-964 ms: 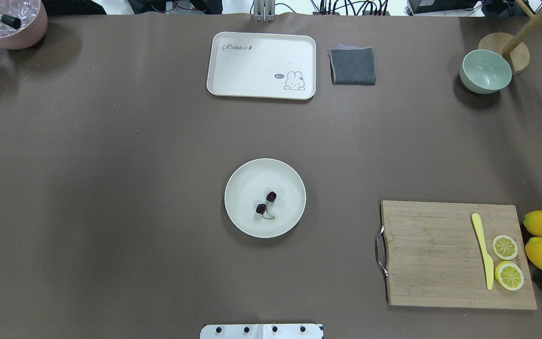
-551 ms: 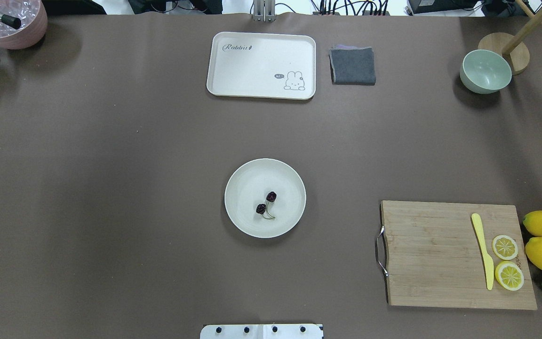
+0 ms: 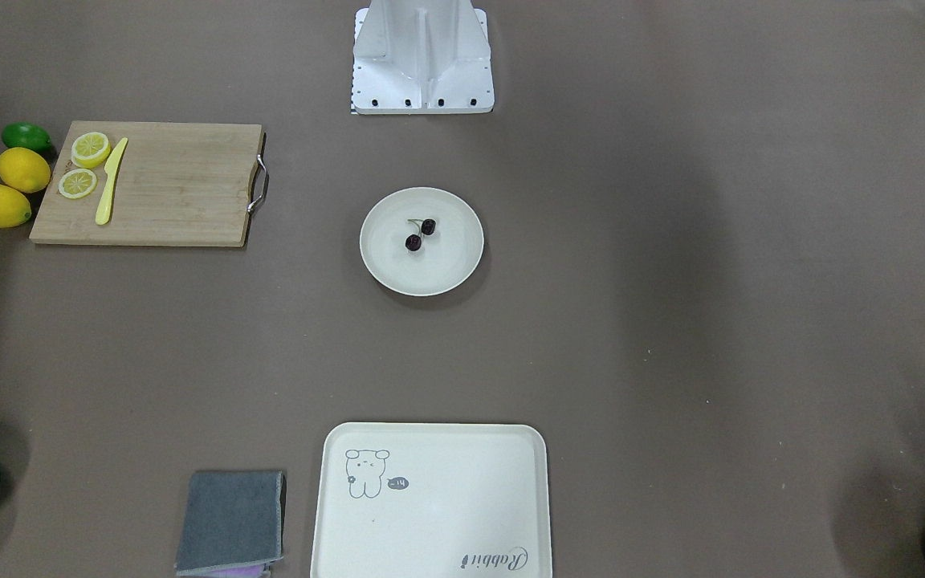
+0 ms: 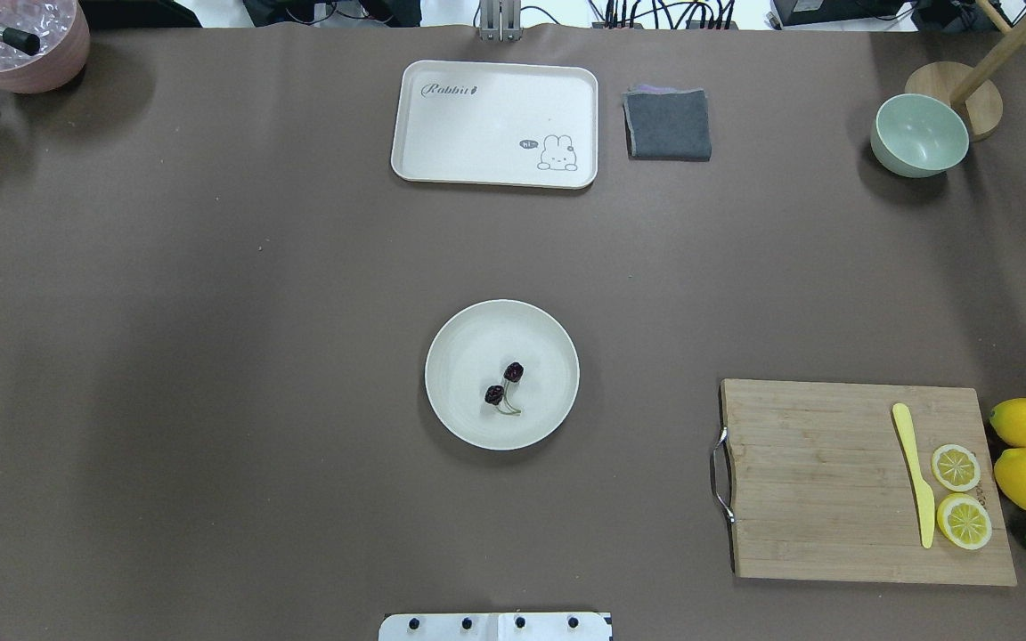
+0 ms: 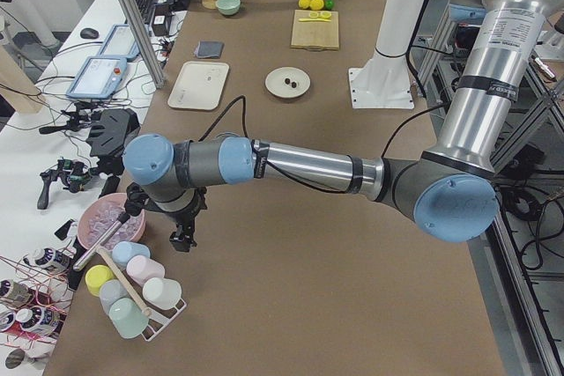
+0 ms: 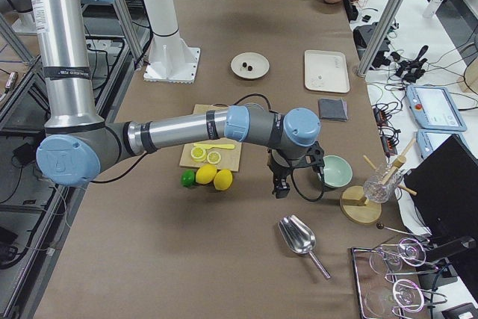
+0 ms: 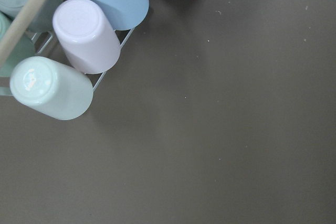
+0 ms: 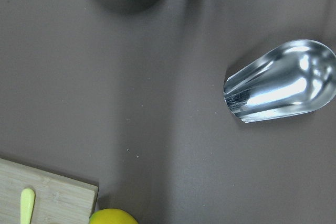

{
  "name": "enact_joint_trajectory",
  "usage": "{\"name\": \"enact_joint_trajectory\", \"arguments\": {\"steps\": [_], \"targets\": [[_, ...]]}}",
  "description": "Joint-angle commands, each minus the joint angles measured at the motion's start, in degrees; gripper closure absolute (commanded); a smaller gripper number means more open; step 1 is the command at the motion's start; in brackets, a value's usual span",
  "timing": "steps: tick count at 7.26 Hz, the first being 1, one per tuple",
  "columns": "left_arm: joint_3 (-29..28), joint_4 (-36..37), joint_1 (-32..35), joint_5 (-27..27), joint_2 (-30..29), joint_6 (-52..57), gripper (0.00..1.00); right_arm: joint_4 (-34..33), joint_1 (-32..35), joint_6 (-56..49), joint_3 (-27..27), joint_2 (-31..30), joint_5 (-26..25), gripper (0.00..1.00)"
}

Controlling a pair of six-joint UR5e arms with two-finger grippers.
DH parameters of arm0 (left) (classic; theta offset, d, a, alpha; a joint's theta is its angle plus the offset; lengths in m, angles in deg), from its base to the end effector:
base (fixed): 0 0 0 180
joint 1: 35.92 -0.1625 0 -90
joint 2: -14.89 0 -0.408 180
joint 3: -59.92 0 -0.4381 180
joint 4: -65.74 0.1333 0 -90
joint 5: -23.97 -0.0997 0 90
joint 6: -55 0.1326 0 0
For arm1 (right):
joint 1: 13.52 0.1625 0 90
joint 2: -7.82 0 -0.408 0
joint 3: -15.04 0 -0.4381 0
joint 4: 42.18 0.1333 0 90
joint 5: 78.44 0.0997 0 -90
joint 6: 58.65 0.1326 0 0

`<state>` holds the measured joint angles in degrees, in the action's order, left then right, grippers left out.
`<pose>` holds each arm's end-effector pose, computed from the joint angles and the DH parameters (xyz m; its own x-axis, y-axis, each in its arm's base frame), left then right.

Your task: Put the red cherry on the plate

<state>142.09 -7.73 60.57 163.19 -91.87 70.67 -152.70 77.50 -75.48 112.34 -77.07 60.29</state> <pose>-0.1048 -0.6300 0.5842 0.6442 0.0991 -0.7584 -0.0644 0.9951 0.0754 0.0434 -0.5499 0.5754 0.6346 -0.1739 0.7531 0.1735 0.9815 0.0804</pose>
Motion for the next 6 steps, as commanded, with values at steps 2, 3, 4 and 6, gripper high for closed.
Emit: {"name": "enact_joint_trajectory", "arguments": {"steps": [2, 3, 4, 6], "targets": [[0.3, -1.9, 0.5, -2.2, 3.2, 0.1, 0.02, -0.7, 3.4, -0.1, -0.6, -1.1, -1.3, 0.0], [0.5, -4.8, 0.5, -2.3, 4.7, 0.0, 0.02, -1.0, 4.8, -0.1, -0.8, -1.2, -3.3, 0.0], [0.5, -4.9, 0.5, -2.3, 4.7, 0.1, 0.02, -1.1, 5.5, -0.3, -0.6, -1.3, -3.3, 0.0], [1.8, -4.9, 0.8, -2.3, 4.9, 0.1, 0.02, -1.1, 6.5, -0.3, 0.3, -2.6, -3.3, 0.0]]}}
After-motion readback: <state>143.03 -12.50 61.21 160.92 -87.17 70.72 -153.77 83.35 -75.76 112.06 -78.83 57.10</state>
